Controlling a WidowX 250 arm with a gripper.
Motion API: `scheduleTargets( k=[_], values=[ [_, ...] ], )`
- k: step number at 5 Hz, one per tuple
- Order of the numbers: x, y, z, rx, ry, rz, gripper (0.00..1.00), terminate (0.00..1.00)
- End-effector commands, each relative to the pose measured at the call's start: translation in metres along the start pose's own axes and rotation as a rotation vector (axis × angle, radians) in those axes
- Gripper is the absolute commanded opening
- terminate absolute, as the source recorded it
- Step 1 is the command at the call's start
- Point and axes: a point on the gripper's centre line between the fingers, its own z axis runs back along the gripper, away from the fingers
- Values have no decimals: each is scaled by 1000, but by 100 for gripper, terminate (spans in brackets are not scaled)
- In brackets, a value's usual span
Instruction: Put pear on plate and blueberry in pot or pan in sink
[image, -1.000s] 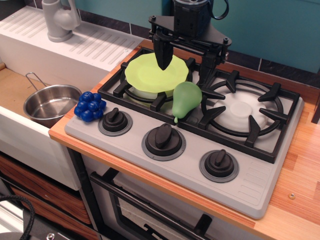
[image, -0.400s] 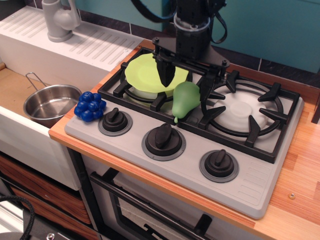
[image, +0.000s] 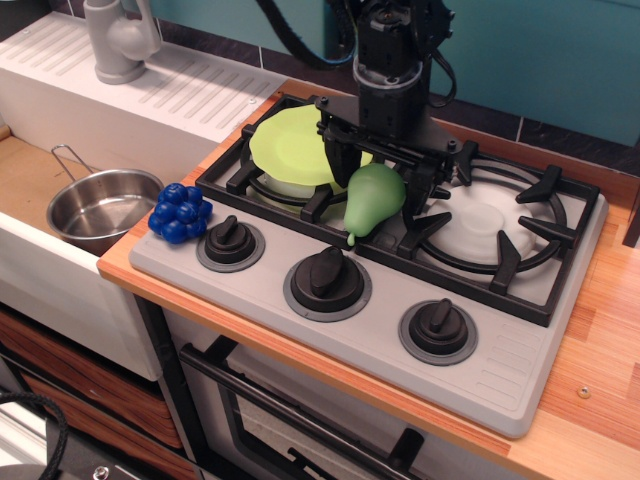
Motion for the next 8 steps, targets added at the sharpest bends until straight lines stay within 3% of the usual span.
scheduleTargets(
  k=[1, 2, 4, 6, 8],
  values=[
    [12, 9, 3, -9, -42, 0, 100, 0],
    [11, 9, 7, -6, -22, 13, 0, 0],
    [12, 2, 11, 5, -4, 30, 0, 0],
    [21, 7, 41, 1, 61, 23, 0, 0],
    [38, 17, 51, -7, 43, -25, 0, 0]
  ],
)
